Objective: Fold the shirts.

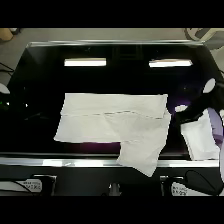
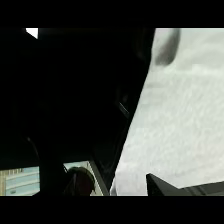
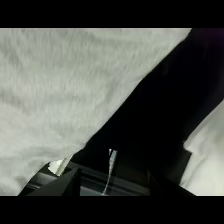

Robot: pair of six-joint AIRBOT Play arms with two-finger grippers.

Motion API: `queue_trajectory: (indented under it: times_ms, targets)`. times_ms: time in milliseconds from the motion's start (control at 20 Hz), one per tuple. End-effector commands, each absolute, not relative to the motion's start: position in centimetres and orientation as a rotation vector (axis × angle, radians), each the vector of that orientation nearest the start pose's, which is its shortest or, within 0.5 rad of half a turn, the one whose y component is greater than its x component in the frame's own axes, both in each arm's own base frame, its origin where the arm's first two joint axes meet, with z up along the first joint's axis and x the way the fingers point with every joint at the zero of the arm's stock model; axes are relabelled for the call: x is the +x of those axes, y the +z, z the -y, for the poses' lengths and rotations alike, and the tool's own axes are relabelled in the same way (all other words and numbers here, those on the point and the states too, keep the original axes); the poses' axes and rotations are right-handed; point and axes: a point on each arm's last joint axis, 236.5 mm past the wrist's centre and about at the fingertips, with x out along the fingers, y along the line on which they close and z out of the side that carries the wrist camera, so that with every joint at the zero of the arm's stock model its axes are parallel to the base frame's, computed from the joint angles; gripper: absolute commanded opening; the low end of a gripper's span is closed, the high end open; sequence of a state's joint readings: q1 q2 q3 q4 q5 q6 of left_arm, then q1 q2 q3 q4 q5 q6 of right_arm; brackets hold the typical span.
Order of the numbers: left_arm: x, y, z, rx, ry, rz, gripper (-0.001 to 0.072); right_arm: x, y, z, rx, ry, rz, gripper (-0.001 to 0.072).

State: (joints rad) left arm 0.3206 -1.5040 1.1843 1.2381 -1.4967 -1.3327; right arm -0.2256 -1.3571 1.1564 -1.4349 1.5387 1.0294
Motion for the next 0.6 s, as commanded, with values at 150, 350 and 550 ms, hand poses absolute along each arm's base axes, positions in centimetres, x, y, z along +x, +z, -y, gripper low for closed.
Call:
queue_trajectory:
  times_ms: [150, 350, 550]
  targets:
    - [22.7, -10.3, 0.8, -0.496, -0.215, -1.767, 0.0503, 23.2, -4.7, 2.1, -0.053, 0.385, -1.649, 0.0407]
    - [24.1, -10.2, 1.9, -0.559, -0.224, -1.709, 0.0501, 23.4, -4.8, 2.3, -0.072, 0.393, -1.638, 0.0406]
    - [24.3, -10.6, 2.8, -0.566, -0.234, -1.698, 0.0451, 23.8, -4.8, 2.4, -0.077, 0.385, -1.623, 0.0407]
